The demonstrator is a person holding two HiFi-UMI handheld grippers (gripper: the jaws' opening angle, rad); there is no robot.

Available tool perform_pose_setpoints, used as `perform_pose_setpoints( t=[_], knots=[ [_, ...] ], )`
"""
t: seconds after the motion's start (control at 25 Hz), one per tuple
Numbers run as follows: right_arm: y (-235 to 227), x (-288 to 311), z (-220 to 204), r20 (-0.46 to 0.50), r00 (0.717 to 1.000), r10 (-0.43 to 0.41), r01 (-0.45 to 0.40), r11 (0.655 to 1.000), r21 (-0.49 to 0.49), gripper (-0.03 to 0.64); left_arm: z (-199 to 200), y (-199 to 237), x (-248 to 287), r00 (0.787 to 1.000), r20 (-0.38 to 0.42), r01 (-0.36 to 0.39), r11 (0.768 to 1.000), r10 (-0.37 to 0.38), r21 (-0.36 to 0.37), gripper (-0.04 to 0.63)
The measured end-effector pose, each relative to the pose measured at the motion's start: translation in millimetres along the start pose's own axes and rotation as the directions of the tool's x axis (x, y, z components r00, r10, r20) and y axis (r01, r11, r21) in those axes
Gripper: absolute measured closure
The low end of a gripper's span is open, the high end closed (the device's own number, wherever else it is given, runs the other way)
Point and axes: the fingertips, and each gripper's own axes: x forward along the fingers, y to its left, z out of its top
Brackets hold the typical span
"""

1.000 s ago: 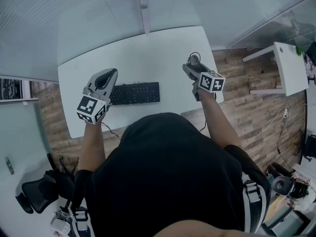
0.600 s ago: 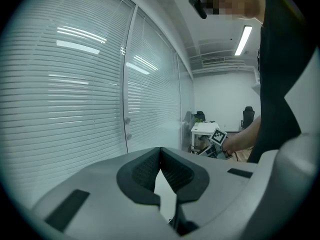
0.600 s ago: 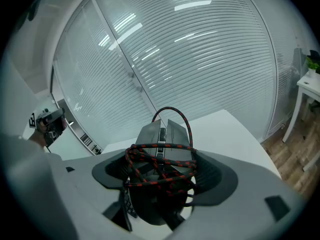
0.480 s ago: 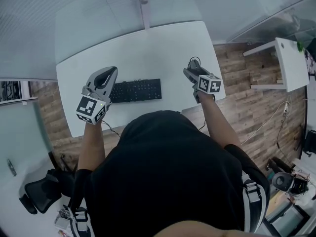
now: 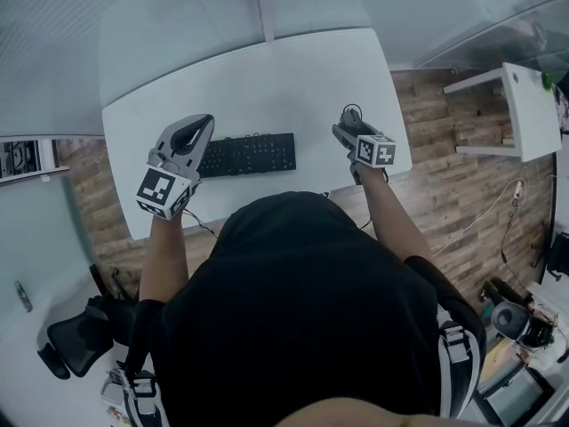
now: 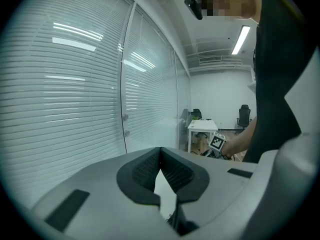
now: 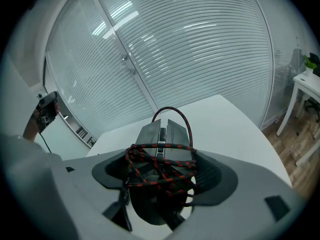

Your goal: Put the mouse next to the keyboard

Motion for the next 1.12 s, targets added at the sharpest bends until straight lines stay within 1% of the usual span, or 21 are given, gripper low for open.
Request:
perform_pose_setpoints(
  t=[0.28,0.52,0.72,0.92,1.12],
  knots=[
    [-11,10,-19,-0.035,0.999,-0.024,0.024,1.000,-0.015,0.216,-8,2,0,1.000,-0.001,0.011,1.000,-0.011,-0.015,0.574],
    [-21,12,-29,-0.074,0.994,-0.081,0.078,0.996,-0.044,0.216,-10,1,0,1.000,-0.004,0.015,0.999,-0.015,-0.028,0.573],
    [-21,24,-44,-0.108,0.990,-0.095,0.088,0.994,-0.063,0.216,-9,2,0,1.000,0.008,0.027,0.999,-0.026,-0.032,0.574],
    [-27,32,-59,-0.145,0.983,-0.112,0.101,0.992,-0.080,0.216,-15,5,0,1.000,0.001,0.023,0.999,-0.023,-0.037,0.574],
    [-28,37,-73,-0.173,0.977,-0.123,0.103,0.987,-0.120,0.218,-21,4,2,1.000,-0.011,0.029,0.999,-0.029,-0.045,0.574]
  ],
)
